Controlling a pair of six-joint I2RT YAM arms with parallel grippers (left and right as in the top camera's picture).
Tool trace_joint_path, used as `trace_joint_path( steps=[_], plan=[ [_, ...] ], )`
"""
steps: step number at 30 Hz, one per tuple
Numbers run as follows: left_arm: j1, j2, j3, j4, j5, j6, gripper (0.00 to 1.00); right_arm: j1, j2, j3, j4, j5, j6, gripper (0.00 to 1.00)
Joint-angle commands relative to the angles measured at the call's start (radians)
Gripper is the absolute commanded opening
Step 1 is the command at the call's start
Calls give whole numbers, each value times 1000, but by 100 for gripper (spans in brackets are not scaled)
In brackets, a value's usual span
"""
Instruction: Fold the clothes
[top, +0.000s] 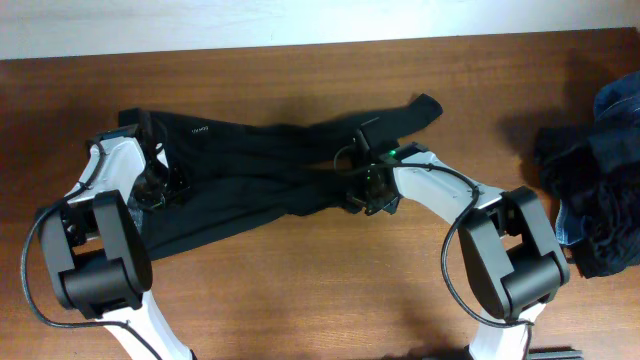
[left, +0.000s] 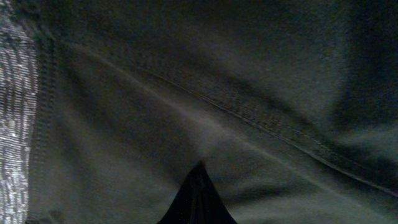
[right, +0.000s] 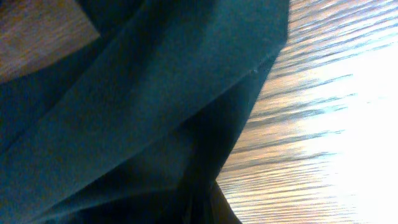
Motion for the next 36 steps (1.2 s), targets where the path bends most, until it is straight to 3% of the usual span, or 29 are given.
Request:
trace_joint_path(
  steps=[1,11,26,28,29,32,36],
  plan=[
    [0,-18,-6,2,-17,-5,2,-42,-11,-7,-14,42,-88,4],
    [0,-18,-6,2,-36,-5,4,-116,-32,36,-73,51,-332,4],
    [0,-18,-6,2,-68,-6,4,-117,-32,191,-346,416,-372,8],
    [0,-18,-6,2,-68,-6,4,-117,-32,213,-365,405,-393,14],
    [0,-18,-6,1,-68,-6,4,-117,-32,221,-371,394,-410,23],
    [0,-18,-6,0,-68,-5,4,-117,-32,231,-399,373,-419,66],
    [0,-18,-6,-5,-68,-6,4,-121,-32,231,-440,375,-392,69]
  ],
)
